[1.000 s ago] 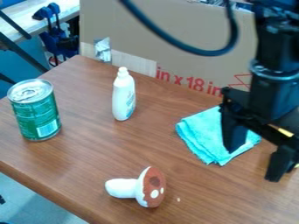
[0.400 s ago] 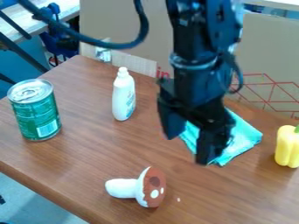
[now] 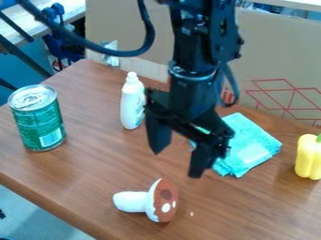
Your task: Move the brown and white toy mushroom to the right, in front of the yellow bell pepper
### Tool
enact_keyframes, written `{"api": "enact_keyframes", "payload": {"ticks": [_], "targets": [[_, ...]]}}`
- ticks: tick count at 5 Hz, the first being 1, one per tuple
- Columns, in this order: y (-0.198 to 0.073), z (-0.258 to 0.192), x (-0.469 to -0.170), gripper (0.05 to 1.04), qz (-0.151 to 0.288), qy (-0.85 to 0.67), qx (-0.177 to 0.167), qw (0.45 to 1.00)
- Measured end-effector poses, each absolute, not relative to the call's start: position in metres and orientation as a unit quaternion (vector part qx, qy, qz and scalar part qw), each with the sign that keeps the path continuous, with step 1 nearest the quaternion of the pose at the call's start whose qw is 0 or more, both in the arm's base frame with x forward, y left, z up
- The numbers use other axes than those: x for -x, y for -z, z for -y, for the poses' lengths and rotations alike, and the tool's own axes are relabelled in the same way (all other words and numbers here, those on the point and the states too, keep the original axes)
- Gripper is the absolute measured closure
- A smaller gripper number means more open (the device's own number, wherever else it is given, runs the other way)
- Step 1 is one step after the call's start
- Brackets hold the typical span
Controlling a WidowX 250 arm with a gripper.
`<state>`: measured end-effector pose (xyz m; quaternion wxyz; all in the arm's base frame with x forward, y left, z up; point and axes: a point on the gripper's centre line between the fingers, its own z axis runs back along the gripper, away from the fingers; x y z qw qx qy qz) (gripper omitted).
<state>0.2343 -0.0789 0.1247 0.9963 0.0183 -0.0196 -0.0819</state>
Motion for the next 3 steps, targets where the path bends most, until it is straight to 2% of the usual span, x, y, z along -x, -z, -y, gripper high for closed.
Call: {"api": "enact_keyframes", "payload": {"ticks": [1, 2, 3], "targets": [[-0.12, 0.068, -0.227, 0.081, -0.004, 0.047, -0.03, 0.998], [-0.107, 0.057, -0.22, 0.081, 0.004, 0.039, -0.014, 0.999], [-0.093, 0.047, -0.216, 0.081, 0.049, 0.051, 0.024, 0.997]]}}
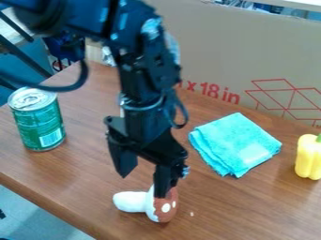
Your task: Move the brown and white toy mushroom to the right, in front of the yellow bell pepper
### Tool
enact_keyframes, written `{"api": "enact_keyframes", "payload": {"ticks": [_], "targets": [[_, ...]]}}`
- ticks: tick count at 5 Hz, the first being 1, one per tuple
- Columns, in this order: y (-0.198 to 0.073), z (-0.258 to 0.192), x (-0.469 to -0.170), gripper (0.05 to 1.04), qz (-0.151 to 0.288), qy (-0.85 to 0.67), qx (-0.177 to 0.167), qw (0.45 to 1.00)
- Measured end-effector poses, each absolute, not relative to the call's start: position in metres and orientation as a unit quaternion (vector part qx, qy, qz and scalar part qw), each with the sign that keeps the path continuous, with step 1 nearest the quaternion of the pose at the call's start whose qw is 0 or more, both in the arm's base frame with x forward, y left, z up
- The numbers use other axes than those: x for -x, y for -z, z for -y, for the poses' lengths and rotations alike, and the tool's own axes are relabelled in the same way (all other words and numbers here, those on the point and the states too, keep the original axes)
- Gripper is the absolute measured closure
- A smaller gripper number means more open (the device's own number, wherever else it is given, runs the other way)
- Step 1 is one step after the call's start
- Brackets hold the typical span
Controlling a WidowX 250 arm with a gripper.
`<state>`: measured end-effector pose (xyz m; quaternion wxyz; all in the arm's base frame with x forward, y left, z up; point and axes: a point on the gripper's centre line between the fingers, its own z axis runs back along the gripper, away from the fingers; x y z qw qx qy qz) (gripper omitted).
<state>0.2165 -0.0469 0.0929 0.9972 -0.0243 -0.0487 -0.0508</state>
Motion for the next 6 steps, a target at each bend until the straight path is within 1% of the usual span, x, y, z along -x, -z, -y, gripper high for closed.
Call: {"api": "enact_keyframes", "payload": {"ticks": [1, 2, 3, 4, 5, 6], "targets": [[-0.081, 0.039, -0.219, 0.081, 0.074, 0.047, 0.037, 0.995], [-0.07, 0.038, -0.228, 0.081, 0.086, 0.055, 0.042, 0.994], [-0.065, 0.043, -0.235, 0.081, 0.099, 0.053, 0.05, 0.992], [-0.059, 0.05, -0.24, 0.081, 0.102, 0.05, 0.063, 0.992], [-0.051, 0.054, -0.24, 0.081, 0.094, 0.042, 0.06, 0.993], [-0.039, 0.056, -0.246, 0.131, 0.097, 0.029, 0.054, 0.993]]}}
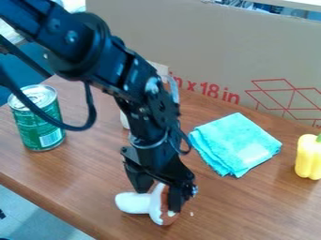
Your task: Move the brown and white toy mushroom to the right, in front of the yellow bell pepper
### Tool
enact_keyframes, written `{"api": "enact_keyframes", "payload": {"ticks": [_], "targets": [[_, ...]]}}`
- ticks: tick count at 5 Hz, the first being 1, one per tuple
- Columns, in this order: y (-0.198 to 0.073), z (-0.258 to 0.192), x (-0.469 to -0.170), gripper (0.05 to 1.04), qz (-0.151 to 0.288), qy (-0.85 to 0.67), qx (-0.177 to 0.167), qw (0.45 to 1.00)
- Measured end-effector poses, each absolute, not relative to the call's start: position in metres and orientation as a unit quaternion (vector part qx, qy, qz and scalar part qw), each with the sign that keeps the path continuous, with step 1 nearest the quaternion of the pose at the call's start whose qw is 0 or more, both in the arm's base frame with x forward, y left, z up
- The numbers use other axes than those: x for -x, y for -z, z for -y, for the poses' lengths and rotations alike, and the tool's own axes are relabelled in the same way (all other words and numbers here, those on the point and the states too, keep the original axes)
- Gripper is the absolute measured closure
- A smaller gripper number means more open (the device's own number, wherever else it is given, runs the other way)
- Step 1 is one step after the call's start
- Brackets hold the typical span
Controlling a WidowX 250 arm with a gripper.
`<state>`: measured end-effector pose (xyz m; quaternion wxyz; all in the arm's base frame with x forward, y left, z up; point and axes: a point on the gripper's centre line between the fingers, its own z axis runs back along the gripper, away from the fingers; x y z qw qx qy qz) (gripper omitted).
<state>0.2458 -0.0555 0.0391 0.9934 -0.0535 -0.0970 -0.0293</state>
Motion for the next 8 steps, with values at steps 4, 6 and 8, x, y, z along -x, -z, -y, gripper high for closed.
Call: {"api": "enact_keyframes", "payload": {"ticks": [4, 6, 8], "targets": [[-0.113, 0.123, -0.266, 0.494, 0.159, 0.111, 0.032, 0.98], [-0.09, 0.197, -0.287, 0.494, 0.146, 0.184, 0.11, 0.966], [-0.035, 0.228, -0.297, 0.494, 0.108, 0.167, 0.17, 0.965]]}}
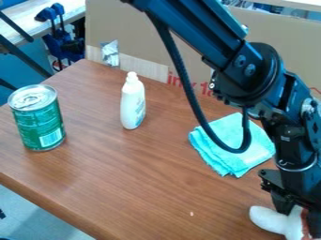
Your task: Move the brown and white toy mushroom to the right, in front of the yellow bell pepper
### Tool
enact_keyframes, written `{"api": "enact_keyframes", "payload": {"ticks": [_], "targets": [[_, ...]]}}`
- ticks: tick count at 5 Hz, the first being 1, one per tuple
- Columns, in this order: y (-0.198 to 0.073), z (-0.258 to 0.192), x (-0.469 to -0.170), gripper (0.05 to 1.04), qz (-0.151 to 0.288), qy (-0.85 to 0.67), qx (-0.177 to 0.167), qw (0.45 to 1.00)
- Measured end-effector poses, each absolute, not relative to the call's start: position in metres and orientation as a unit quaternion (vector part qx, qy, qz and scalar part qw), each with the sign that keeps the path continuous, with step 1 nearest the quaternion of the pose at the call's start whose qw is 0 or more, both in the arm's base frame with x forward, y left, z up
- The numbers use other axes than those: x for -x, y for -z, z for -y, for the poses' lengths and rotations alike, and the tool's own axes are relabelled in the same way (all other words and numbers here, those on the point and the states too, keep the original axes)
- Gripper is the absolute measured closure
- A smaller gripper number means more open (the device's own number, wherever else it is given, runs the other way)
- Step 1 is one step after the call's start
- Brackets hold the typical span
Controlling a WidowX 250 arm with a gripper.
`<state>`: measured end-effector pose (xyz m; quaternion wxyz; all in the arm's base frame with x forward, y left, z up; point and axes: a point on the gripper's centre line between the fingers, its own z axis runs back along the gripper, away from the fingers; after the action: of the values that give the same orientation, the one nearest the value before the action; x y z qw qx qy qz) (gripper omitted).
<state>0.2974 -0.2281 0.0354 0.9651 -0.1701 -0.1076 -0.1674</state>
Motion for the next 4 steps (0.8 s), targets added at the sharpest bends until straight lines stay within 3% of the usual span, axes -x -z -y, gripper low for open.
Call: {"api": "enact_keyframes", "payload": {"ticks": [1, 2, 3, 4], "targets": [[-0.034, 0.234, -0.304, 0.494, 0.119, 0.161, 0.177, 0.964], [-0.035, 0.237, -0.305, 0.423, 0.123, 0.167, 0.17, 0.963], [-0.04, 0.237, -0.296, 0.121, 0.125, 0.176, 0.138, 0.966], [-0.079, 0.235, -0.296, 0.074, 0.173, 0.187, 0.109, 0.961]]}}
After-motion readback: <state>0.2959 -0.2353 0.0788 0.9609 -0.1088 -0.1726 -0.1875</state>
